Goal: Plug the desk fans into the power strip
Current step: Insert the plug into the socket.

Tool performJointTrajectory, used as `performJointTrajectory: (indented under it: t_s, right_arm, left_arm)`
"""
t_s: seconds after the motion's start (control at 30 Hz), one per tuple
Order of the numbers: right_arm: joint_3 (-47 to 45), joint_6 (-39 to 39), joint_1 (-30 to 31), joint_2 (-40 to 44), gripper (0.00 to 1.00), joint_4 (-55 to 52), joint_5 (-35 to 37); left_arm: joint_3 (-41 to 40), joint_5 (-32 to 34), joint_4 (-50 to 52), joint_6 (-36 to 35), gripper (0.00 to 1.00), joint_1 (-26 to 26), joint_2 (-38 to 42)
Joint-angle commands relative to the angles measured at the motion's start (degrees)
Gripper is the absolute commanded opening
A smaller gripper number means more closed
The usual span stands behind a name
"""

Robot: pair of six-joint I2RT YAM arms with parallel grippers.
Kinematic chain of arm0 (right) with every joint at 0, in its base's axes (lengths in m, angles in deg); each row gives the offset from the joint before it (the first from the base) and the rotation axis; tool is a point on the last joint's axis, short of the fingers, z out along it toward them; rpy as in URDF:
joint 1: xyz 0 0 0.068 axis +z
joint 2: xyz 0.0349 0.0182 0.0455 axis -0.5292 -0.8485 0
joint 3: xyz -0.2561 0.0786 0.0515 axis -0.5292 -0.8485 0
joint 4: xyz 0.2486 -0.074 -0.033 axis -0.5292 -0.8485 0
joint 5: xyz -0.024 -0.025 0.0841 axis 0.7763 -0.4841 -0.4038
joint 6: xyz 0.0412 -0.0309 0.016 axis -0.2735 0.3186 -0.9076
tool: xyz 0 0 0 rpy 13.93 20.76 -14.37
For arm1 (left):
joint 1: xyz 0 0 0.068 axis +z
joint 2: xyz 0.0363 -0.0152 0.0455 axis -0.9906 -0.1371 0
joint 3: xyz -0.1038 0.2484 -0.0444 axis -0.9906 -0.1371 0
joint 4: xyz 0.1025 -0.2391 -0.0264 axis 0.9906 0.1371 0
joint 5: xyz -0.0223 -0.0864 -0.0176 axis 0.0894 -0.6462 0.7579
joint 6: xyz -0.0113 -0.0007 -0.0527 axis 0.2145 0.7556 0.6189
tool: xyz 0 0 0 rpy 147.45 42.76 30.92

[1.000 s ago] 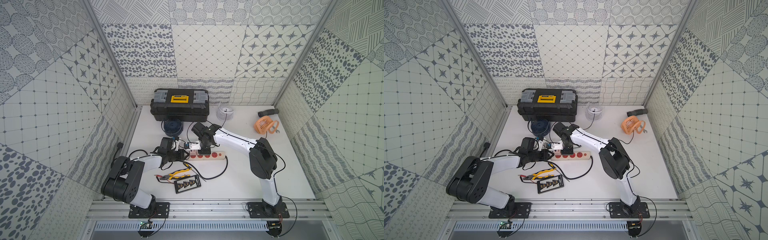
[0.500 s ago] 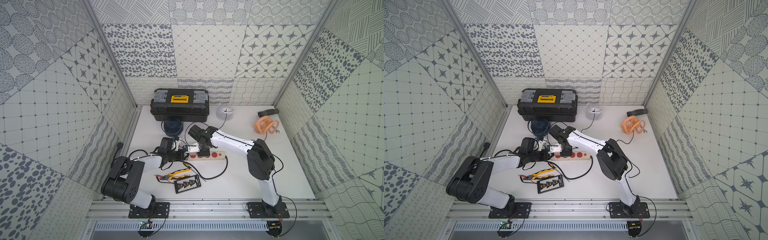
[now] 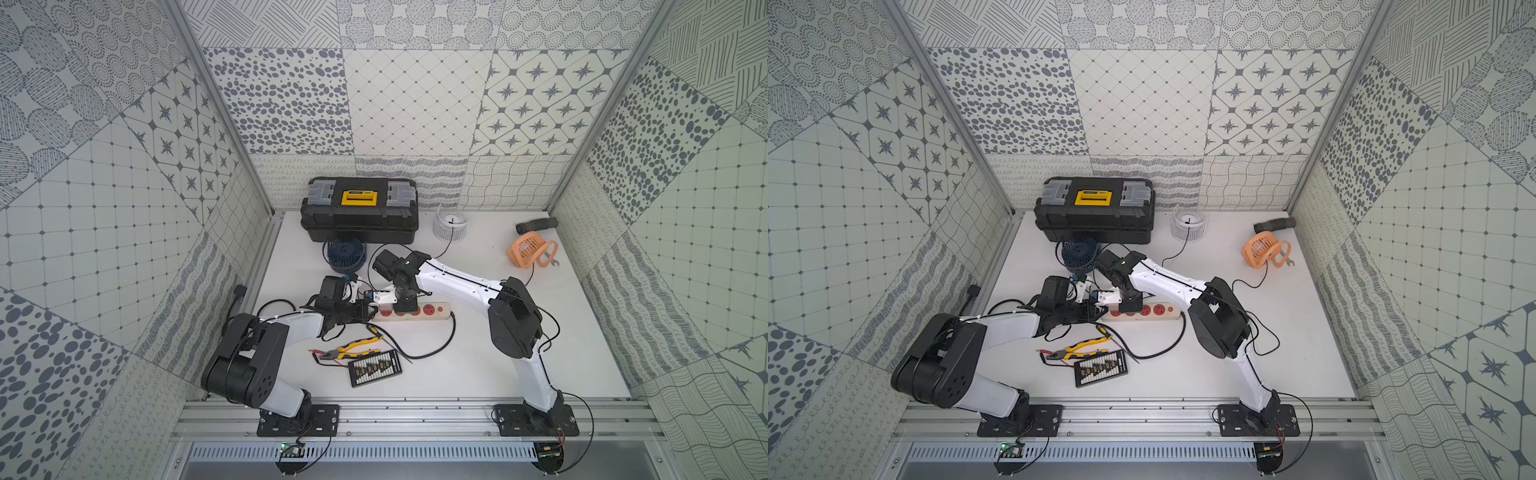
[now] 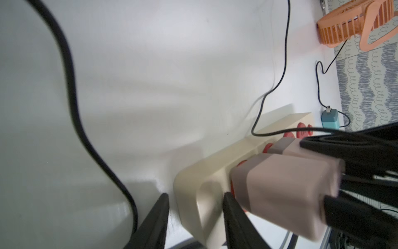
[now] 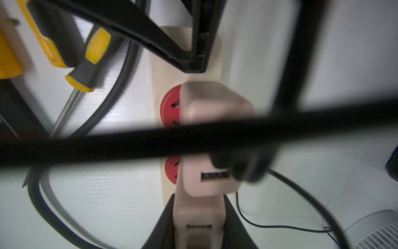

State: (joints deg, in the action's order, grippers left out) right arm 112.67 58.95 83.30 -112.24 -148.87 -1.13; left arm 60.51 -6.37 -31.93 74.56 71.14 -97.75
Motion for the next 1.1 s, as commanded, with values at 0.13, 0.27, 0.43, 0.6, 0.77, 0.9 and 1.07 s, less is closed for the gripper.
performJointTrajectory:
  t_s: [0.13,0.27,0.43,0.6,0.77,0.9,1.07]
  right_arm:
    - [-4.8,-3.4,-0.5,-4.1,0.22,7.3,0.0]
    - [-4.0,-3.4,-0.4,2.3,0.44,7.3,-2.6]
    - [-5.3,-5.1,-0.5,10.4,0.60,7.2,-4.1]
    - [-10.6,-8.9,-0.5,20.5,0.73,7.2,-5.6]
    - [-16.5,-13.4,-1.5,31.4,0.80,7.7,-7.4]
    - [-23.4,-21.1,-4.8,39.5,0.88,14.5,-10.5]
    - [-35.6,-36.1,-11.1,46.6,0.97,32.2,-14.2]
  left_arm:
    - [-0.2,-0.4,-0.8,0.1,0.43,0.3,0.4]
    - [-0.2,-0.4,-0.7,0.1,0.43,0.4,0.5]
    - [-0.4,-0.5,-0.8,-0.1,0.44,0.4,0.8]
    - [-1.0,-0.1,-0.5,-0.3,0.46,0.4,2.7]
    - [-1.6,1.5,1.4,-0.8,0.49,0.3,6.4]
    - [-3.5,3.5,2.0,-1.1,0.53,0.3,11.5]
    - [-6.3,6.3,3.8,-1.2,0.56,0.4,20.5]
